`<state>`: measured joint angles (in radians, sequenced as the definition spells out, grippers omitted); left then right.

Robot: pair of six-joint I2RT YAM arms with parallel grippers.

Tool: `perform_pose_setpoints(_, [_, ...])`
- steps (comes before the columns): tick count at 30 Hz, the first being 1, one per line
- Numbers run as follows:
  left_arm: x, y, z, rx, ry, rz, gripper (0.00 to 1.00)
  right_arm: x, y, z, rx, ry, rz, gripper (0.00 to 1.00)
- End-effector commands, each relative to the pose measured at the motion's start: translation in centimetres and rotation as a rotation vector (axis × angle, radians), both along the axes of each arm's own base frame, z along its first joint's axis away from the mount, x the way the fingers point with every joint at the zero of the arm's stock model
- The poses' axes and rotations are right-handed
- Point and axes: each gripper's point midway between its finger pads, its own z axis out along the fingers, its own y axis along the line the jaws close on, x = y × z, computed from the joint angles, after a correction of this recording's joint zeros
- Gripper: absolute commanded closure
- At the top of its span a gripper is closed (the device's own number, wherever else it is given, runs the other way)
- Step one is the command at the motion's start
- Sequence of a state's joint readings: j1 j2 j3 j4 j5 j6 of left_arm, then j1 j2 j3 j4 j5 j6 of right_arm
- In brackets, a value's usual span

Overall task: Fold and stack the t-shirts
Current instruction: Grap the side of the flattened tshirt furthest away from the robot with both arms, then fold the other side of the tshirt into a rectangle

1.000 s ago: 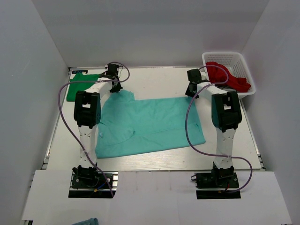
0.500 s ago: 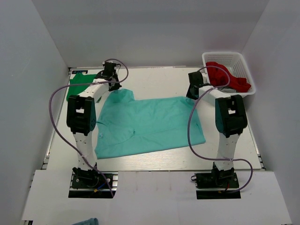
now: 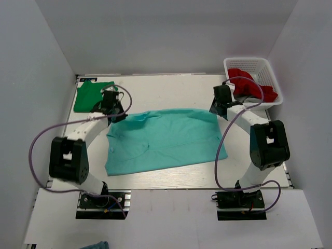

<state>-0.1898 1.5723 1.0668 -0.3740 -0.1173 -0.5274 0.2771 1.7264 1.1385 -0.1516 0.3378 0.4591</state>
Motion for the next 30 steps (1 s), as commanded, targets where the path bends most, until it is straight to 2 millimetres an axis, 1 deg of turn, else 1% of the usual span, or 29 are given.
perform_pose_setpoints(1, [-2.3, -0.1, 2.7, -0.082, -0.082, 0.05, 1.0, -0.1, -0.3, 2.3, 0.01, -0.08, -0.011, 1.0])
perform_pose_setpoints(2, [-3.6, 0.1, 3.0, -0.097, -0.09, 0.063, 1.0, -0.4, -0.3, 2.4, 0.008, -0.076, -0.016, 1.0])
perform_pose_setpoints(3, [-4.1, 0.1, 3.3, -0.1, -0.102, 0.063, 1.0, -0.5, -0.5, 2.6, 0.008, -0.078, -0.02, 1.0])
perform_pose_setpoints(4, [-5.2, 0.4, 2.9, -0.096, -0.085, 0.063, 1.0, -0.8, -0.5, 2.5, 0.007, -0.07, -0.019, 1.0])
perform_pose_setpoints(5, [-5.5, 0.2, 3.6, -0.112, -0.097, 0.063, 1.0, -1.0, -0.6, 2.4, 0.003, -0.059, -0.021, 1.0])
perform_pose_setpoints(6, [-6.2, 0.3, 4.6, -0.125, -0.122, 0.068, 1.0, -1.2, -0.6, 2.5, 0.005, -0.059, -0.02, 1.0])
perform_pose_setpoints(7, [-7.2, 0.5, 4.3, -0.134, -0.107, 0.081, 1.0, -1.5, -0.7, 2.3, 0.006, -0.052, -0.017, 1.0])
perform_pose_setpoints(8, [-7.7, 0.5, 4.4, -0.144, -0.111, 0.09, 1.0, -1.6, -0.7, 2.7, 0.007, -0.059, -0.023, 1.0])
perform_pose_setpoints(9, [-8.4, 0.5, 5.2, -0.166, -0.14, 0.089, 1.0, -1.9, -0.9, 2.6, 0.006, -0.054, -0.027, 1.0])
perform_pose_setpoints(10, [-9.2, 0.4, 5.0, -0.179, -0.129, 0.091, 1.0, -2.0, -1.0, 2.5, 0.006, -0.053, -0.031, 1.0])
perform_pose_setpoints(11, [-9.5, 0.4, 5.2, -0.189, -0.138, 0.098, 1.0, -2.2, -1.2, 2.8, 0.006, -0.059, -0.039, 1.0])
perform_pose_setpoints(12, [-10.3, 0.6, 4.5, -0.184, -0.119, 0.099, 1.0, -2.4, -1.2, 3.0, 0.01, -0.063, -0.036, 1.0])
perform_pose_setpoints(13, [-10.9, 0.6, 4.9, -0.201, -0.129, 0.112, 1.0, -2.7, -1.2, 2.9, 0.008, -0.058, -0.035, 1.0])
perform_pose_setpoints(14, [-11.9, 0.2, 4.5, -0.216, -0.101, 0.104, 1.0, -2.9, -0.9, 3.0, 0.024, -0.055, -0.02, 1.0])
perform_pose_setpoints(15, [-12.6, 0.4, 3.6, -0.211, -0.081, 0.106, 1.0, -3.1, -1.0, 3.0, 0.028, -0.054, -0.021, 1.0])
perform_pose_setpoints(16, [-13.2, 0.2, 3.3, -0.227, -0.07, 0.105, 1.0, -3.2, -0.9, 3.1, 0.023, -0.056, -0.015, 1.0])
perform_pose_setpoints(17, [-13.9, 0.3, 3.3, -0.239, -0.072, 0.116, 1.0, -3.6, -1.1, 2.8, 0.024, -0.045, -0.017, 1.0])
perform_pose_setpoints(18, [-14.8, 0.5, 2.3, -0.239, -0.047, 0.126, 1.0, -3.7, -1.1, 2.9, 0.029, -0.046, -0.015, 1.0])
perform_pose_setpoints(19, [-15.2, 0.4, 2.0, -0.246, -0.046, 0.12, 1.0, -3.9, -0.9, 2.9, 0.036, -0.044, -0.017, 1.0])
perform_pose_setpoints(20, [-15.7, 0.2, 1.6, -0.261, -0.031, 0.121, 1.0, -4.2, -1.1, 2.4, 0.038, -0.031, -0.017, 1.0])
perform_pose_setpoints(21, [-16.4, 0.1, 0.9, -0.276, -0.021, 0.12, 1.0, -4.4, -1.0, 2.5, 0.039, -0.029, -0.014, 1.0])
perform_pose_setpoints(23, [-17.2, -0.6, 0.1, -0.314, 0.013, 0.104, 1.0, -5.1, -0.9, 1.7, 0.051, -0.008, -0.012, 1.0])
perform_pose_setpoints(24, [-17.9, -0.9, -0.8, -0.33, 0.039, 0.1, 1.0, -5.5, -1.0, 1.5, 0.054, -0.001, -0.018, 1.0])
perform_pose_setpoints(25, [-18.6, -1.7, -1.2, -0.361, 0.075, 0.069, 1.0, -5.7, -1.2, 1.3, 0.057, 0.006, -0.038, 1.0])
perform_pose_setpoints(26, [-19.5, -1.9, -2.0, -0.37, 0.114, 0.06, 1.0, -6.3, -1.4, 0.9, 0.059, 0.02, -0.057, 1.0])
perform_pose_setpoints(27, [-19.9, -2.1, -2.1, -0.389, 0.14, 0.067, 1.0, -7.0, -1.8, 0.1, 0.048, 0.044, -0.072, 1.0])
perform_pose_setpoints(28, [-20.4, -2.0, -2.4, -0.384, 0.163, 0.072, 0.97, -7.4, -2.6, -0.2, 0.022, 0.045, -0.104, 1.0])
perform_pose_setpoints(29, [-21.0, -1.9, -2.9, -0.376, 0.194, 0.079, 0.89, -7.9, -3.0, -0.5, 0.028, 0.054, -0.146, 0.92])
perform_pose_setpoints(30, [-22.1, -1.7, -3.5, -0.369, 0.248, 0.097, 0.76, -9.4, -3.9, -1.7, -0.006, 0.102, -0.175, 0.79])
